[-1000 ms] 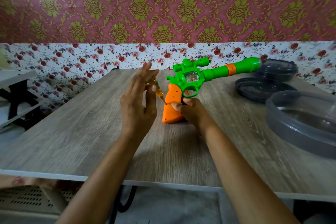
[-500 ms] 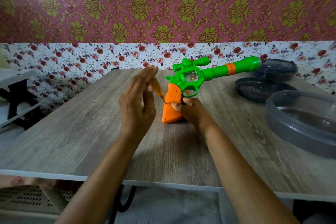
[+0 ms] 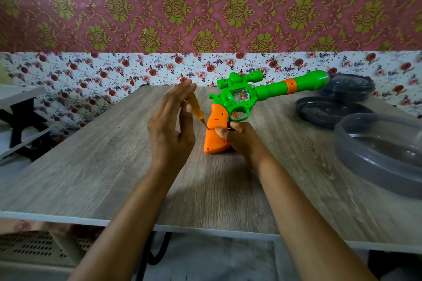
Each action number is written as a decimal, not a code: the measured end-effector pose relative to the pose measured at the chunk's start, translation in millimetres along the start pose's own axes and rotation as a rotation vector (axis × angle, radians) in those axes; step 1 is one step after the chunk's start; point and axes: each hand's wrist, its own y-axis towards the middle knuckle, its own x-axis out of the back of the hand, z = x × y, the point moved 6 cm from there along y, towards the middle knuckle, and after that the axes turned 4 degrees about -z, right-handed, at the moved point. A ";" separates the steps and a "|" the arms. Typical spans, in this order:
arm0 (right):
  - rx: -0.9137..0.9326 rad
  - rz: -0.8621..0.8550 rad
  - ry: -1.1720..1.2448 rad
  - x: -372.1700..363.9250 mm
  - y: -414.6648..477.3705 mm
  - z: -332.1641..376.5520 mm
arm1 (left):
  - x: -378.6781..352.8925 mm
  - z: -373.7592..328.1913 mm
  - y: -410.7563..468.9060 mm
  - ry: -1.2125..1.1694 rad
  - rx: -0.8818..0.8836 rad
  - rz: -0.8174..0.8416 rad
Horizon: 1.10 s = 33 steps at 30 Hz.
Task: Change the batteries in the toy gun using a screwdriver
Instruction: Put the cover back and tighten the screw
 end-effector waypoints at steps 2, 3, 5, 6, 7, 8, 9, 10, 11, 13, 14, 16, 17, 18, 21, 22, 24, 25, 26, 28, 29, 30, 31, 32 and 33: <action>-0.004 0.003 0.012 -0.4 0.0 0.2 | -0.4 -0.4 0.5 -0.008 0.001 0.007; -0.007 0.004 0.020 -0.4 -0.4 0.6 | -0.5 -0.6 0.5 -0.002 -0.005 0.002; -0.010 0.002 0.036 -0.1 -0.6 0.6 | -0.2 -0.2 -0.2 0.019 -0.018 -0.014; -0.007 0.001 0.039 -0.2 -0.6 0.6 | 0.3 0.3 -0.1 0.024 -0.020 -0.021; -0.003 0.000 0.035 0.1 -0.6 0.9 | 0.1 0.8 -0.1 0.024 -0.020 -0.026; 0.002 0.001 0.028 -0.2 -0.8 1.0 | 0.4 1.4 -0.2 0.026 -0.016 -0.028; 0.008 0.001 0.022 -0.2 -0.7 1.2 | 0.4 1.8 -0.5 0.029 -0.008 -0.027; 0.012 0.002 0.018 -0.2 -0.4 1.4 | 0.3 1.6 -0.5 0.031 -0.004 -0.023; 0.012 0.002 0.018 -0.3 -0.4 1.3 | 0.6 0.8 -0.5 0.027 -0.005 -0.018; 0.013 0.001 0.020 -0.2 -0.7 1.3 | 0.6 -1.5 -0.3 0.010 -0.017 -0.005; 0.017 0.000 0.022 -0.2 -0.5 1.5 | 0.2 -2.1 -0.1 0.003 -0.020 0.003; 0.024 -0.003 0.015 -0.3 -0.7 1.7 | -0.6 -1.1 0.0 -0.008 -0.011 0.005; 0.029 -0.004 0.011 -0.1 -0.7 2.0 | -0.6 0.0 -0.2 -0.012 -0.007 -0.003; 0.034 -0.005 0.008 -0.1 -0.6 2.1 | -0.2 0.5 -0.3 -0.011 -0.006 -0.013; 0.036 -0.008 0.003 0.3 -0.3 1.7 | 0.4 1.6 -0.2 0.016 -0.015 -0.028; 0.035 -0.008 0.000 0.2 -0.1 1.5 | 0.4 2.4 -0.2 0.027 -0.015 -0.026; 0.030 -0.005 0.000 -0.2 0.0 1.4 | 0.0 3.0 -0.2 0.036 -0.008 -0.014; 0.029 -0.003 0.004 -0.2 0.0 1.3 | -0.5 2.6 -0.5 0.031 -0.002 -0.006; 0.027 -0.001 0.007 -0.5 0.2 1.2 | -1.0 2.0 -0.9 0.017 0.004 0.001; 0.021 0.002 0.013 -0.6 -0.1 1.0 | -1.3 0.8 -1.7 -0.031 0.020 0.009; 0.019 0.001 0.019 -0.3 -0.1 0.8 | -1.2 0.7 -1.6 -0.062 0.027 0.008; 0.018 -0.002 0.026 -0.4 0.0 0.5 | -0.7 0.6 -1.4 -0.090 0.030 0.002; 0.015 -0.003 0.032 -0.4 -0.2 0.4 | -0.3 1.1 -1.1 -0.109 0.027 -0.006; 0.012 -0.003 0.038 -0.5 -0.4 0.4 | 0.3 1.5 -0.6 -0.113 0.019 -0.017; 0.011 -0.001 0.047 -0.8 -0.4 0.4 | 0.7 2.6 -0.5 -0.106 0.013 -0.029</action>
